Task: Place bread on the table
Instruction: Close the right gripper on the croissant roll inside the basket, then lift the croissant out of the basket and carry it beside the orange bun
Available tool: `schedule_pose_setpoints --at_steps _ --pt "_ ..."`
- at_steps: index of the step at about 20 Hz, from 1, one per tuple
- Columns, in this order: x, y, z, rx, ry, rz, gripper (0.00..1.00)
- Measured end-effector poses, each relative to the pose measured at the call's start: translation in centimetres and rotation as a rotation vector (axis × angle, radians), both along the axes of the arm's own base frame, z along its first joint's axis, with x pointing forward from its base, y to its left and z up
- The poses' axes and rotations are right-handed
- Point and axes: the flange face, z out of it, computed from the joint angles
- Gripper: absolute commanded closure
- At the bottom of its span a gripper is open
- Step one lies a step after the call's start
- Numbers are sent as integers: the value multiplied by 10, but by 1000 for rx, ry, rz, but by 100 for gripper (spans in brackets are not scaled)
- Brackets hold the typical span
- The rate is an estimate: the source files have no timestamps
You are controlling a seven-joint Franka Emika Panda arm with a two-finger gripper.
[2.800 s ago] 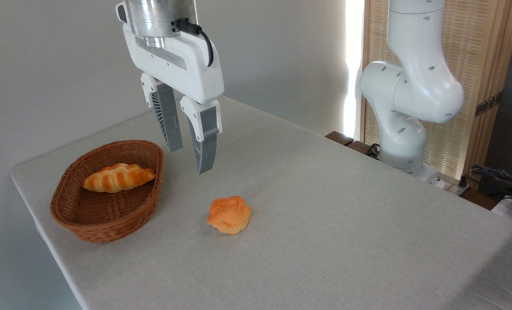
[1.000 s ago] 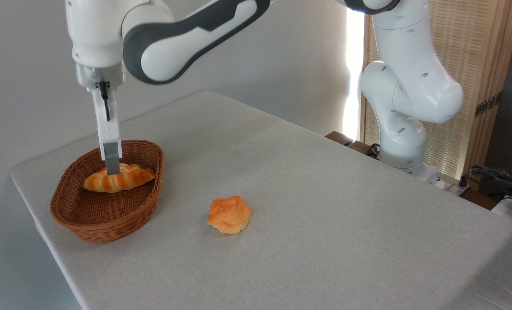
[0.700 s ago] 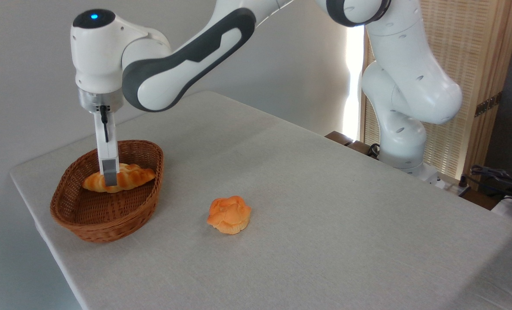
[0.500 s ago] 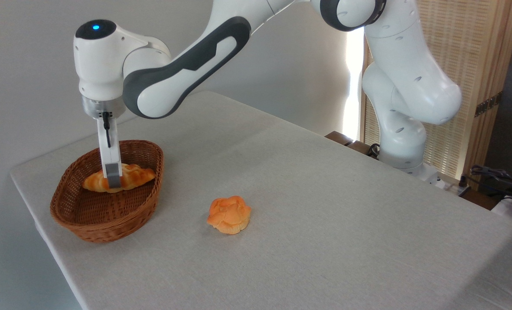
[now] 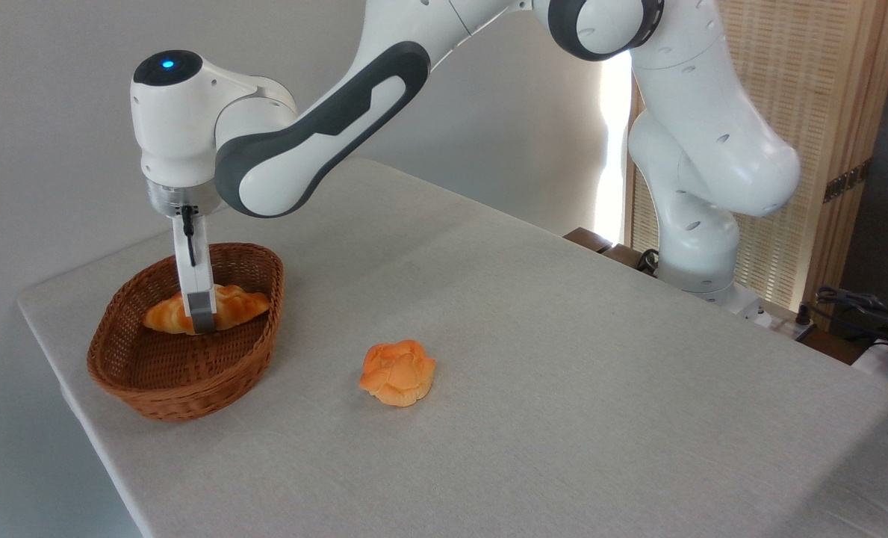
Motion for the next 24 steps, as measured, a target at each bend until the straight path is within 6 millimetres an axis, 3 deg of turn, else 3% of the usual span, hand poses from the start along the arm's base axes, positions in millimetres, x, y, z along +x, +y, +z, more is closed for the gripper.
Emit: schedule_pose_setpoints --at_steps 11,17,21,24 --pt "0 0 2 0 -4 -2 72" --pt "3 10 33 -10 -54 16 72" --pt "3 13 41 -18 -60 27 72" --pt "3 29 55 -18 -30 51 70"
